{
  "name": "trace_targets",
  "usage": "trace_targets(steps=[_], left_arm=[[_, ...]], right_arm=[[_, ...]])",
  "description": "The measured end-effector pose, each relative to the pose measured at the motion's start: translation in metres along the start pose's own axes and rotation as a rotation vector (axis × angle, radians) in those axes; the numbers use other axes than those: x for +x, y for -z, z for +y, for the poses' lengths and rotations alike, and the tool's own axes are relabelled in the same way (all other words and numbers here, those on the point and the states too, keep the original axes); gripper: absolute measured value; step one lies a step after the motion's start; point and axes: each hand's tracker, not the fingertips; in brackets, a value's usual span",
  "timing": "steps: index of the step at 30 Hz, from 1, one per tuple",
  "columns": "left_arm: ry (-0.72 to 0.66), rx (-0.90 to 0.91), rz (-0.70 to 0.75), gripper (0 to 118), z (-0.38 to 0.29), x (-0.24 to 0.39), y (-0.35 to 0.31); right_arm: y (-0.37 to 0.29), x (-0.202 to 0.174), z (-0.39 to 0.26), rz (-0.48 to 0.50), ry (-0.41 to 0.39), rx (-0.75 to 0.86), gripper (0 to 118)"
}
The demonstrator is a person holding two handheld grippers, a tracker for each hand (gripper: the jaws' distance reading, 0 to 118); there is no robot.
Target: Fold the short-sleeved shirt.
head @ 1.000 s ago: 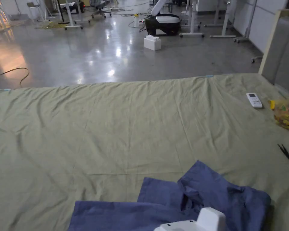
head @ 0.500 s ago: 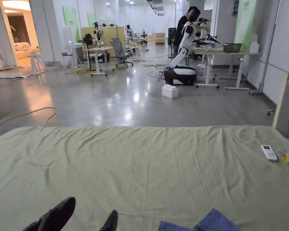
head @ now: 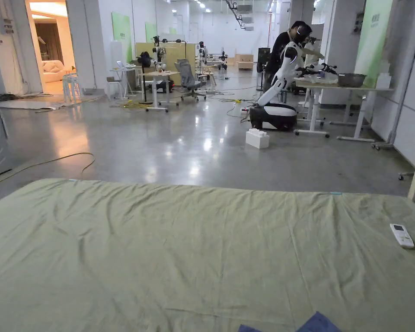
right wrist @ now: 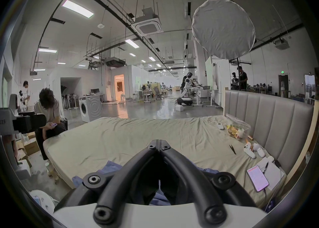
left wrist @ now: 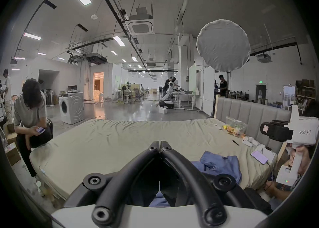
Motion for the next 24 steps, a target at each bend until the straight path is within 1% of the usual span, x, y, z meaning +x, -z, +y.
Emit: trace_targets(steps=[2, 4, 6, 12, 14, 16, 17, 18, 19, 20, 21, 23, 24], left_arm=[[-0.053, 0.016, -0.024, 0, 0.000, -0.003, -0.002], [-0.033, 0.006, -0.026, 0, 0.002, -0.002, 0.000], [0.024, 0.013, -0.005, 0, 0.006, 0.000, -0.002], [0.005, 0.018, -0.021, 0, 0.008, -0.001, 0.002], [-0.003, -0.017, -0.021, 0, 0.007, -0.002, 0.009], [-0.025, -0.048, -0.022, 0, 0.009, -0.011, 0.017], [-0.129, -0.099, -0.089, 0, 0.005, -0.015, 0.026], [-0.173, -0.110, -0.115, 0, 0.004, -0.019, 0.034], [-0.200, -0.142, -0.107, 0, 0.000, -0.022, 0.042], [-0.203, -0.178, -0.108, 0, -0.005, -0.027, 0.056], [-0.185, -0.204, -0.116, 4, -0.010, -0.032, 0.072], [-0.179, -0.291, -0.133, 29, -0.021, -0.038, 0.105], [-0.182, -0.327, -0.121, 44, -0.029, -0.039, 0.121]], right_arm=[[0.001, 0.001, 0.000, 0.007, 0.004, 0.002, 0], [0.002, 0.002, -0.002, 0.006, 0.025, -0.010, 0], [0.002, 0.002, -0.002, 0.009, 0.029, -0.015, 0], [0.002, 0.004, -0.004, 0.005, 0.039, -0.028, 0], [0.002, 0.004, -0.005, 0.006, 0.034, -0.033, 0], [0.003, 0.005, -0.008, 0.003, 0.030, -0.044, 0], [0.003, 0.006, -0.010, -0.001, 0.032, -0.055, 0], [0.003, 0.007, -0.012, -0.005, 0.037, -0.066, 0], [0.003, 0.008, -0.015, -0.006, 0.044, -0.073, 0], [0.003, 0.011, -0.020, -0.005, 0.058, -0.084, 0], [0.004, 0.013, -0.024, -0.006, 0.082, -0.105, 0], [0.007, 0.018, -0.033, -0.001, 0.107, -0.138, 0], [0.009, 0.020, -0.037, -0.010, 0.108, -0.167, 0]])
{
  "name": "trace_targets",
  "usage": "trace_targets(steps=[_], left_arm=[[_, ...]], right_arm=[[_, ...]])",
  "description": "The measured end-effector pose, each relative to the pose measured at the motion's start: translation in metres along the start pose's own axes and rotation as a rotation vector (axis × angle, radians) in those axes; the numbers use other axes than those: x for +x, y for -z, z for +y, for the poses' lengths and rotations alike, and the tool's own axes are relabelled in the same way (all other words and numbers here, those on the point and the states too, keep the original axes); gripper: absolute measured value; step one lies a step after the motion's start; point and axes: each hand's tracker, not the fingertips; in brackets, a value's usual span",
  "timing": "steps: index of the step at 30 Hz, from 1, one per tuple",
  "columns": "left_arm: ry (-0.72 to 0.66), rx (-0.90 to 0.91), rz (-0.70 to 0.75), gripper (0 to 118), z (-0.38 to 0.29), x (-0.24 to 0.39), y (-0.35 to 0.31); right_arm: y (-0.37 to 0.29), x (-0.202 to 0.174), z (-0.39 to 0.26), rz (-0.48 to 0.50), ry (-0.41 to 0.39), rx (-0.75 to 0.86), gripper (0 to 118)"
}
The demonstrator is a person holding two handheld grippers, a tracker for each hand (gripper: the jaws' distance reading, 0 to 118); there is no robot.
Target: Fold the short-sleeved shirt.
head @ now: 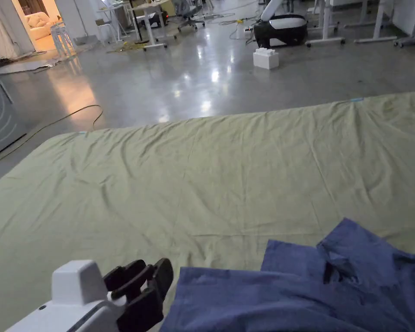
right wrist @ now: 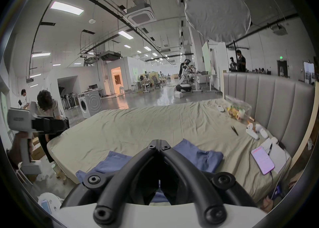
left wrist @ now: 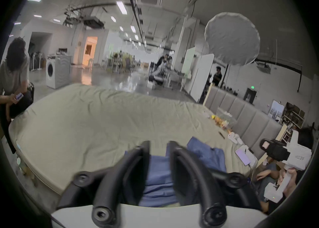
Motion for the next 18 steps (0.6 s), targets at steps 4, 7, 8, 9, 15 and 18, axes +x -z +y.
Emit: trace_targets(steps=[4, 7, 8, 9, 15, 18], left_arm=[[0.019, -0.163, 0.028, 73, -0.006, -0.017, 0.085], [0.028, -0.260, 0.066, 74, -0.023, -0.028, 0.164], [0.043, -0.312, 0.100, 73, -0.031, -0.032, 0.186], [0.047, -0.345, 0.129, 74, -0.040, -0.036, 0.205], [0.020, -0.420, 0.153, 72, -0.067, -0.052, 0.263], [0.035, -0.473, 0.172, 55, -0.071, -0.055, 0.278]], right_arm=[[0.009, 0.008, -0.010, -0.036, -0.013, -0.056, 0], [0.014, 0.018, -0.018, -0.052, 0.023, -0.096, 0], [0.015, 0.020, -0.020, -0.059, 0.033, -0.108, 0], [0.016, 0.023, -0.023, -0.070, 0.037, -0.118, 0], [0.020, 0.040, -0.034, -0.136, 0.033, -0.200, 0], [0.024, 0.047, -0.039, -0.153, 0.035, -0.223, 0]])
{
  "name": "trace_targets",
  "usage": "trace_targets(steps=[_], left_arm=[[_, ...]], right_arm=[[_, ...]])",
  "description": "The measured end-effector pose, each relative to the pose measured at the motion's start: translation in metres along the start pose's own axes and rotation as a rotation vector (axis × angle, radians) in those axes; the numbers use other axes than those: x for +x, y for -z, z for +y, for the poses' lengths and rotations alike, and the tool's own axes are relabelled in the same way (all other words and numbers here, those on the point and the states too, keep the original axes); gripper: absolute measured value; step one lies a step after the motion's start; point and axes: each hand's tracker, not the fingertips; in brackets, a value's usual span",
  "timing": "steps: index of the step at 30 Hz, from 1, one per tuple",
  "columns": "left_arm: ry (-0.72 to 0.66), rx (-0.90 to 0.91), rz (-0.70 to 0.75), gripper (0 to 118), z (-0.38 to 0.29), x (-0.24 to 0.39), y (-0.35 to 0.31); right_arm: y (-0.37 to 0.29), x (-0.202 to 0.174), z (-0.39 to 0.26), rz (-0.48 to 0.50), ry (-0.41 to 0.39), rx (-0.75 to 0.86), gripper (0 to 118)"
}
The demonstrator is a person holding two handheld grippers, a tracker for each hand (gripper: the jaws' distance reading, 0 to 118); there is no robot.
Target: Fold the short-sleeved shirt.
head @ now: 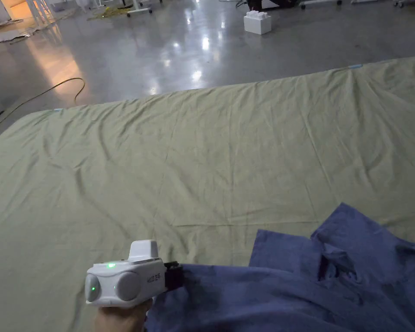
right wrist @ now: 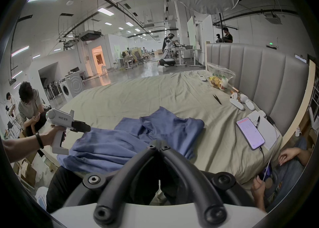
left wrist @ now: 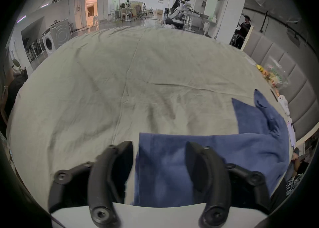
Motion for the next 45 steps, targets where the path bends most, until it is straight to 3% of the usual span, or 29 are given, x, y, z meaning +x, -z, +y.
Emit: trace_targets(steps=[1, 5, 6, 7, 13, 14, 15, 16, 17, 18, 26, 28, 30, 35, 36, 37, 39, 40, 43, 45], left_arm=[[0.000, -0.017, 0.009, 40, -0.001, 0.001, 0.005], [0.048, -0.036, 0.032, 33, -0.001, 0.008, 0.007], [0.047, -0.036, 0.022, 25, -0.001, 0.011, 0.006], [0.056, -0.055, -0.015, 8, -0.001, 0.015, 0.008], [0.179, -0.175, 0.066, 6, 0.007, 0.033, 0.026], [0.154, -0.181, 0.051, 6, 0.010, 0.033, 0.027], [0.137, -0.193, 0.046, 6, 0.012, 0.030, 0.027], [0.116, -0.209, 0.037, 6, 0.013, 0.029, 0.027], [0.107, -0.215, 0.030, 6, 0.013, 0.027, 0.028], [0.109, -0.221, 0.022, 6, 0.015, 0.025, 0.028], [0.068, -0.246, -0.008, 6, 0.018, 0.023, 0.022], [0.099, -0.252, -0.008, 6, 0.021, 0.025, 0.022], [0.116, -0.260, -0.007, 6, 0.021, 0.027, 0.022], [0.130, -0.259, 0.005, 6, 0.024, 0.025, 0.029], [0.129, -0.257, 0.004, 6, 0.018, 0.032, 0.028], [0.134, -0.252, 0.006, 6, 0.012, 0.039, 0.026], [0.147, -0.242, 0.008, 6, 0.013, 0.040, 0.026], [0.152, -0.239, 0.009, 6, 0.008, 0.049, 0.025], [0.145, -0.225, 0.019, 6, 0.007, 0.045, 0.029], [0.162, -0.124, -0.060, 6, -0.003, 0.054, 0.013]], right_arm=[[0.002, 0.001, -0.001, -0.001, 0.000, -0.006, 0], [0.006, 0.003, -0.005, -0.003, -0.010, -0.031, 0], [0.005, 0.003, -0.006, 0.002, -0.010, -0.032, 0], [0.006, 0.004, -0.007, 0.006, -0.007, -0.033, 0], [0.039, 0.019, 0.028, 0.065, -0.035, -0.009, 1], [0.052, 0.023, 0.043, 0.080, -0.061, 0.001, 7], [0.070, 0.030, 0.060, 0.082, -0.071, -0.021, 24], [0.088, 0.035, 0.072, 0.086, -0.088, -0.052, 57], [0.117, 0.044, 0.087, 0.090, -0.110, -0.129, 77], [0.144, 0.051, 0.097, 0.082, -0.117, -0.184, 84], [0.340, 0.080, 0.097, 0.082, -0.008, -0.538, 84], [0.371, 0.075, 0.089, 0.062, -0.003, -0.545, 83], [0.397, 0.065, 0.084, 0.070, -0.039, -0.562, 83], [0.414, 0.043, 0.078, 0.030, -0.241, -0.575, 83], [0.407, 0.042, 0.079, 0.036, -0.268, -0.537, 79], [0.401, 0.042, 0.079, 0.075, -0.283, -0.518, 63], [0.390, 0.037, 0.075, 0.109, -0.265, -0.517, 14], [0.388, 0.034, 0.073, 0.099, -0.269, -0.520, 2], [0.379, 0.033, 0.069, 0.105, -0.234, -0.498, 2], [0.359, 0.037, 0.079, 0.102, -0.144, -0.430, 1]])
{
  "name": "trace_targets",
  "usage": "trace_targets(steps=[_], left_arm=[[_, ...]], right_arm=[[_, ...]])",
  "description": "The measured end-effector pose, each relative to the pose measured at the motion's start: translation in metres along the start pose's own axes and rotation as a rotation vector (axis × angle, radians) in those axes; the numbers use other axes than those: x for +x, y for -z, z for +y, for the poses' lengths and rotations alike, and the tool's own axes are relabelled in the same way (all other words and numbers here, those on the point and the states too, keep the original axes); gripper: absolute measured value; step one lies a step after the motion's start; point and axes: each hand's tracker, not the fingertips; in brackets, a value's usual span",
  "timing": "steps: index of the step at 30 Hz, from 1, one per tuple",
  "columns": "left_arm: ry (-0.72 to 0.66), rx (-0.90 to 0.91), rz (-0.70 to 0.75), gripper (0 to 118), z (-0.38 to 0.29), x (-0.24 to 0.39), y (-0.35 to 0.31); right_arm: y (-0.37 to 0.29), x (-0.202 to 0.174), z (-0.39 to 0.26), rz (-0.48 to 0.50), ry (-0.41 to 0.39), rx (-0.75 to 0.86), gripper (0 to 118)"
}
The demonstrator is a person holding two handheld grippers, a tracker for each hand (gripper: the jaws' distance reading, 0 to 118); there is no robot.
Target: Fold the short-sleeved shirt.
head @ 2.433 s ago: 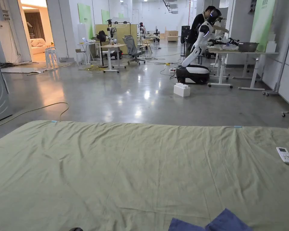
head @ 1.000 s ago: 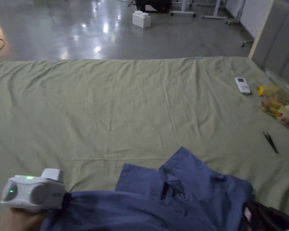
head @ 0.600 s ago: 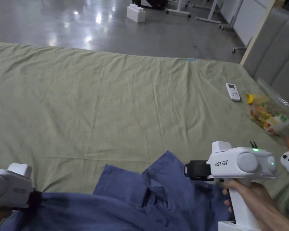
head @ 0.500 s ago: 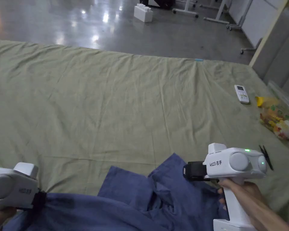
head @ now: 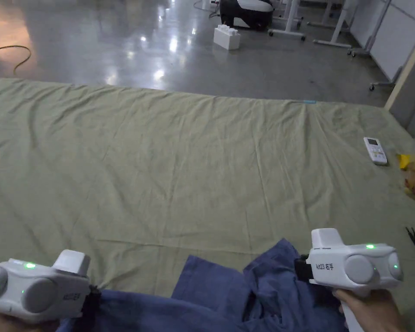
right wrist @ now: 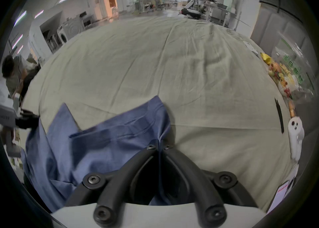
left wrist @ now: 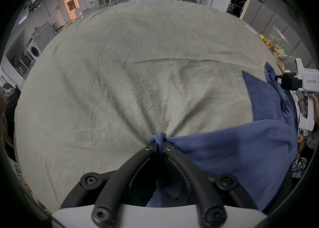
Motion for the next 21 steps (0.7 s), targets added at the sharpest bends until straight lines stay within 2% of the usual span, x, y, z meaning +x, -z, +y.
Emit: trace_targets(steps=[1, 2, 5, 6, 7, 8, 10, 12, 15, 19, 21], left_arm=[[0.006, 0.075, -0.012, 6, -0.009, 0.010, -0.018], [-0.045, 0.173, -0.024, 6, -0.012, -0.017, -0.050], [-0.234, 0.362, -0.146, 6, -0.040, 0.015, -0.128], [-0.253, 0.420, -0.173, 6, -0.011, -0.046, -0.152], [-0.276, 0.473, -0.191, 6, -0.013, -0.042, -0.177], [-0.238, 0.537, -0.168, 6, -0.018, -0.031, -0.203], [-0.183, 0.604, -0.162, 6, -0.004, -0.066, -0.248], [-0.127, 0.700, -0.188, 6, -0.005, -0.064, -0.295], [-0.107, 0.803, -0.239, 6, 0.010, -0.070, -0.350], [-0.130, 0.902, -0.208, 6, 0.028, -0.078, -0.403], [-0.099, 0.999, -0.135, 6, 0.032, -0.070, -0.435]], right_arm=[[-0.014, 0.002, -0.001, 0.021, 0.038, 0.042, 1], [-0.033, 0.004, -0.001, 0.048, 0.072, 0.110, 1], [-0.094, 0.005, 0.003, 0.078, 0.116, 0.259, 1], [-0.120, 0.006, 0.006, 0.080, 0.123, 0.318, 1], [-0.143, 0.006, 0.008, 0.078, 0.125, 0.364, 1], [-0.171, 0.007, 0.009, 0.081, 0.124, 0.417, 1], [-0.220, 0.007, 0.009, 0.087, 0.131, 0.534, 1], [-0.272, 0.007, 0.011, 0.086, 0.139, 0.641, 1], [-0.337, -0.007, 0.025, 0.060, 0.112, 0.746, 1], [-0.400, -0.020, 0.050, 0.015, 0.074, 0.865, 1], [-0.426, -0.028, 0.064, -0.015, 0.058, 0.903, 1]])
